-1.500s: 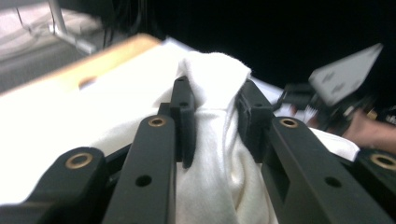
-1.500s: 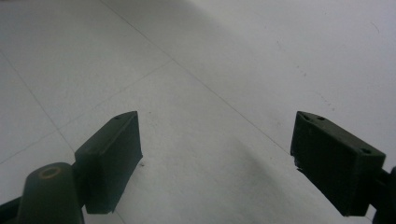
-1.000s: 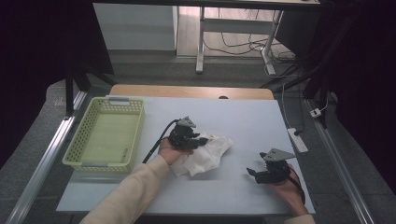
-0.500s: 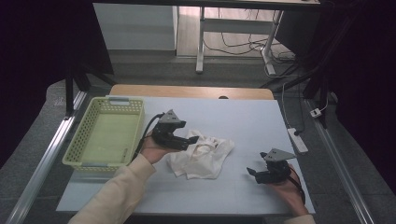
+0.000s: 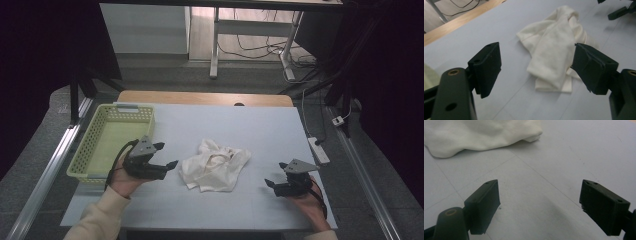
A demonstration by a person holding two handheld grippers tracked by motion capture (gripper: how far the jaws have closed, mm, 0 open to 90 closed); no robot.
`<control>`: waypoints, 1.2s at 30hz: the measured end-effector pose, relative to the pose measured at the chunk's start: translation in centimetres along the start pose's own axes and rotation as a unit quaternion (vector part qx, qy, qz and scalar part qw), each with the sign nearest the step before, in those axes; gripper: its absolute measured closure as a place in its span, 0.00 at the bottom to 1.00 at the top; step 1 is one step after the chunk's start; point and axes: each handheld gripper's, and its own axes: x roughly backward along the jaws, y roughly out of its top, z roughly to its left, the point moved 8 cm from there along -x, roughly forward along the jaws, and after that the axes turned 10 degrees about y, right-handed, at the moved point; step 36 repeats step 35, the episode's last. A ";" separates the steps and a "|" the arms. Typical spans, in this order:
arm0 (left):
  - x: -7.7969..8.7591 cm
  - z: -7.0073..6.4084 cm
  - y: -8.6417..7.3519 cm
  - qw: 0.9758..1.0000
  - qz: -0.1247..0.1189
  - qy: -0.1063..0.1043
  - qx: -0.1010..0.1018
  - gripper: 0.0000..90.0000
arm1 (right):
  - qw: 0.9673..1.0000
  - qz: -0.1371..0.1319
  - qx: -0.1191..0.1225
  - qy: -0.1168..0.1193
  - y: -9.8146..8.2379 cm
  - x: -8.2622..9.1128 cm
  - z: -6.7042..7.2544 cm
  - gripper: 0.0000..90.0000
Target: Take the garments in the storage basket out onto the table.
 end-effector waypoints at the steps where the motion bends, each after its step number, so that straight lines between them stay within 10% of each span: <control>1: 0.2 0.2 -0.4 1.000 0.002 0.002 0.001 0.26 | 1.000 0.000 0.000 0.000 0.0 0.0 0.0 0.18; 13: 1.3 1.4 -4.0 0.999 0.020 0.011 0.024 0.26 | 1.000 -0.017 0.008 -0.001 0.4 0.4 0.1 0.20; 36: 1.5 2.0 -4.5 0.999 0.018 0.014 0.039 0.26 | 0.999 -0.028 0.015 -0.002 0.7 0.7 0.3 0.21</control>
